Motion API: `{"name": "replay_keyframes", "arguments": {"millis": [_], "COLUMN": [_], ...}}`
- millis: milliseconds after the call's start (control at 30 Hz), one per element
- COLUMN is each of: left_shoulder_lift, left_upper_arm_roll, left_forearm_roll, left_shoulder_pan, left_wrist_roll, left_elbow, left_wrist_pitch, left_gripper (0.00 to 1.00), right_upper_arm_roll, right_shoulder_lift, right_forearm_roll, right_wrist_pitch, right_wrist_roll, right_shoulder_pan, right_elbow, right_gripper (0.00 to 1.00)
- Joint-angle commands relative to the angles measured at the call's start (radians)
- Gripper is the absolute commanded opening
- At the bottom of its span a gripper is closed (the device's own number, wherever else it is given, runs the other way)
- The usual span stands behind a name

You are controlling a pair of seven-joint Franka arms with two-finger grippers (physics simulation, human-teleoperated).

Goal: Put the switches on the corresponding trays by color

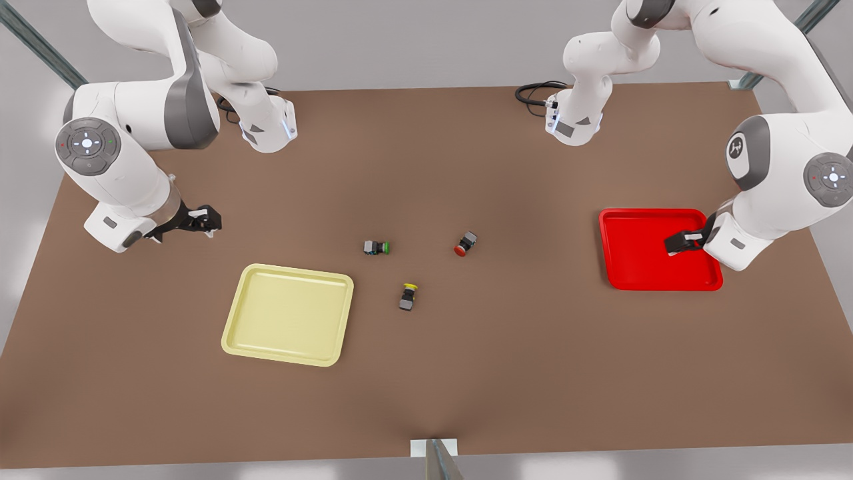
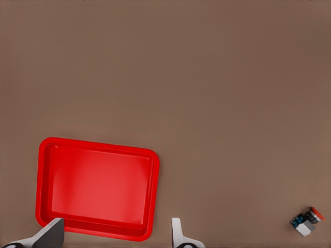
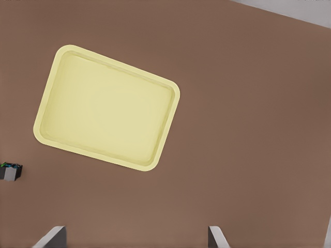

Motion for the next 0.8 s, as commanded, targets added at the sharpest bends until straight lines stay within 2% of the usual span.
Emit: {"name": "replay_keyframes", "arguments": {"millis": [0,100,167,300,400,533,600,667,767], "left_shoulder_lift": [-0.001,0.001,0.008,0.030,0.073,0.122,0.134,0.137,0.137], "left_upper_arm_roll": [0.000,-0.003,-0.008,-0.009,-0.009,-0.020,-0.023,-0.029,-0.029], "left_forearm_roll": [0.000,0.003,0.003,0.001,-0.005,-0.014,-0.043,-0.095,-0.120], "left_shoulder_pan": [0.001,-0.015,-0.071,-0.196,-0.285,-0.369,-0.389,-0.423,-0.492], "left_wrist_roll": [0.002,0.000,-0.002,-0.049,-0.100,-0.112,-0.112,-0.112,-0.135], "left_elbow": [0.000,0.000,0.011,0.012,0.011,-0.005,-0.032,-0.038,-0.043], "left_wrist_pitch": [-0.001,-0.004,-0.021,-0.014,0.006,0.054,0.097,0.098,0.106], "left_gripper": [1.00,1.00,1.00,1.00,1.00,1.00,1.00,1.00,1.00], "right_upper_arm_roll": [0.001,0.017,0.017,0.017,0.017,0.001,-0.061,-0.083,-0.083], "right_shoulder_lift": [0.000,0.061,0.158,0.363,0.491,0.613,0.672,0.716,0.802], "right_forearm_roll": [0.000,0.003,0.005,0.094,0.137,0.156,0.160,0.198,0.216], "right_wrist_pitch": [0.000,0.008,0.034,0.291,0.466,0.555,0.554,0.566,0.614], "right_wrist_roll": [0.000,0.107,0.242,0.571,0.761,0.853,0.861,0.870,0.870], "right_shoulder_pan": [-0.001,0.039,0.180,0.371,0.443,0.486,0.533,0.550,0.572], "right_elbow": [0.000,0.011,0.017,0.005,0.005,0.072,0.137,0.169,0.221], "right_gripper": [1.00,1.00,1.00,1.00,1.00,1.00,1.00,1.00,1.00]}}
